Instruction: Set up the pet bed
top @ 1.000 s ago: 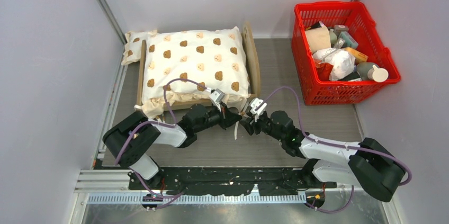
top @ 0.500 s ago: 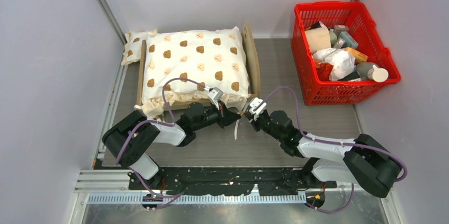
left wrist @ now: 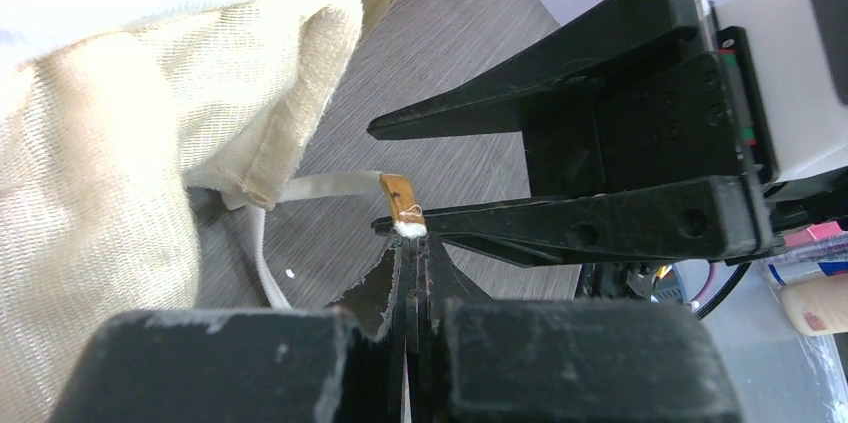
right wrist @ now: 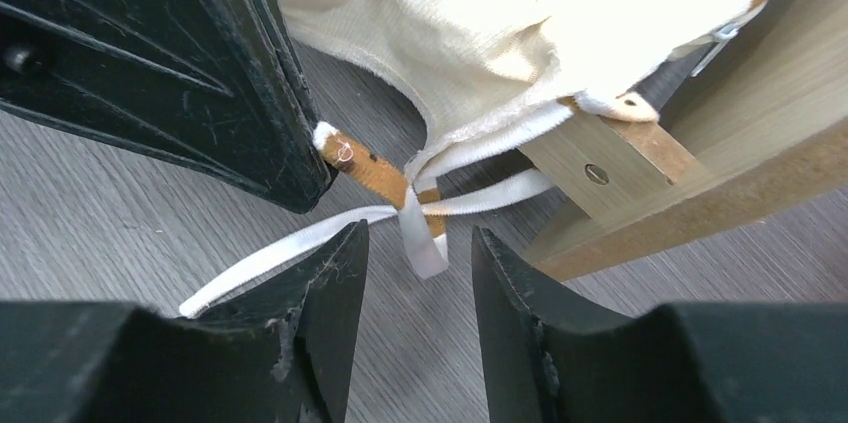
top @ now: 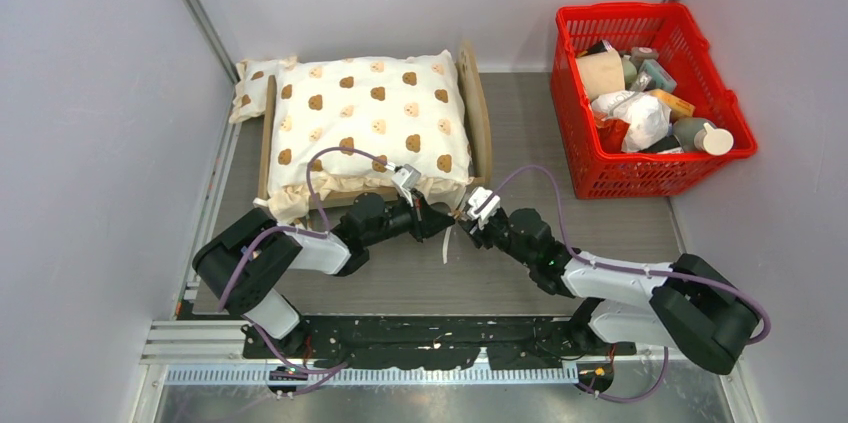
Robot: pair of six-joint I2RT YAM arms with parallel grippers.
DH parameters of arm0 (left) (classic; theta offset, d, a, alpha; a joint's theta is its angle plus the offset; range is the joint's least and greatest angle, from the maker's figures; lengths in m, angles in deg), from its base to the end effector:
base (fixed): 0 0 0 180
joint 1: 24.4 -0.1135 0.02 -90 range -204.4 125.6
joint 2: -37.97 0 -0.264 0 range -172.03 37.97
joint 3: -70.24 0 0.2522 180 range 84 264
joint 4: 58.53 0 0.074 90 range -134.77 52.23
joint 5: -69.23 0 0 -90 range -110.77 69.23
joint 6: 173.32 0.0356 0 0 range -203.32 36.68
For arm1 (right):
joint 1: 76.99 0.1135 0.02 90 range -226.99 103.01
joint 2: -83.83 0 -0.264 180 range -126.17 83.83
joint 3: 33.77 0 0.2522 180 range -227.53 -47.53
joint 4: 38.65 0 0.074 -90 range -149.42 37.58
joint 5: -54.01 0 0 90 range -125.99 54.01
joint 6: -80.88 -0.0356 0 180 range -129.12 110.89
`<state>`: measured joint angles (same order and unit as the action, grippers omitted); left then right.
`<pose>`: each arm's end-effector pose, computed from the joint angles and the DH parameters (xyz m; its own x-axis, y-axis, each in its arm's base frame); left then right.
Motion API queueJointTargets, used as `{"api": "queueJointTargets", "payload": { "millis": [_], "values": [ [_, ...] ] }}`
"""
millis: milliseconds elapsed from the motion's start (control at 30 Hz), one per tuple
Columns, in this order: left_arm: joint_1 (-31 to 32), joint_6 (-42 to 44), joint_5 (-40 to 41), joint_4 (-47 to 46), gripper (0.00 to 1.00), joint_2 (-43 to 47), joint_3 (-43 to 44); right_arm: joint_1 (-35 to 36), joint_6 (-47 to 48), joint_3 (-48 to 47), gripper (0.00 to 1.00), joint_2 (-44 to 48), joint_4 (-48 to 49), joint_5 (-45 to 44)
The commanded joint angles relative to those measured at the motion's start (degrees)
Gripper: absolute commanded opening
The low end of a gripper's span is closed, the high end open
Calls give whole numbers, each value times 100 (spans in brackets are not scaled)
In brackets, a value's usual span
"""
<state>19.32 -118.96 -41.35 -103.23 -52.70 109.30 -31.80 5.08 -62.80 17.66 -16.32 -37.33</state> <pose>0.1982 -0.2069 0.1669 -0.5946 -0.1861 -0.7821 0.6801 0.4023 -0.6128 0.1559 0.1557 0.1747 -0.0046 -0.3526 -0.9358 -0.7163 0.6541 -0.2430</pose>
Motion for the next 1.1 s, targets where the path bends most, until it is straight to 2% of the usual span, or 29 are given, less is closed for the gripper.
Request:
{"api": "queueJointTargets", "payload": {
  "millis": [0, 33, 100, 133, 200, 267, 300, 367, 400, 433, 533, 733, 867, 1067],
  "values": [
    [-48, -5, -91, -170, 0, 94, 133, -12, 313, -329, 46, -325, 163, 51],
    [-54, -5, -88, -162, 0, 94, 127, -11, 347, -341, 44, -370, 215, 49],
    [-61, -14, -84, -157, 0, 87, 125, -16, 333, -353, 30, -471, 344, 243],
    [-65, -20, -81, -157, 0, 81, 118, -13, 309, -353, 16, -472, 396, 258],
    [-87, -35, -24, -156, 0, 76, 103, -18, 165, -355, 6, -344, 318, 176],
    [-100, -28, 85, -157, 3, 97, 76, -18, -155, -512, 5, -145, -213, 155],
    [-101, -21, 148, -150, 10, 114, 54, -18, -506, -699, 5, -95, -448, 154],
    [-101, 26, 352, -114, 28, 183, 16, -14, -1067, -976, 5, -56, -1166, 152],
    [-101, 54, 475, -82, 42, 242, -16, -7, -1235, -1056, 5, -81, -1634, -30],
    [-101, 88, 601, -21, 52, 313, -50, 0, -1655, -1130, 5, -89, -1787, -102],
    [-101, 231, 1033, 264, 49, 582, -179, 3, -2342, -1032, 5, -42, -2135, -187],
    [-101, 451, 2091, 1224, 50, 1271, -349, 111, -3553, -829, 5, 62, -2624, -557],
    [-101, 520, 2546, 1890, 50, 1540, -247, 133, -3953, -899, 5, 2, -2784, -812],
    [-101, 496, 2754, 1996, 50, 1618, -268, 134, -4090, -1652, 5, -638, -3452, -1185]
  ]
}}
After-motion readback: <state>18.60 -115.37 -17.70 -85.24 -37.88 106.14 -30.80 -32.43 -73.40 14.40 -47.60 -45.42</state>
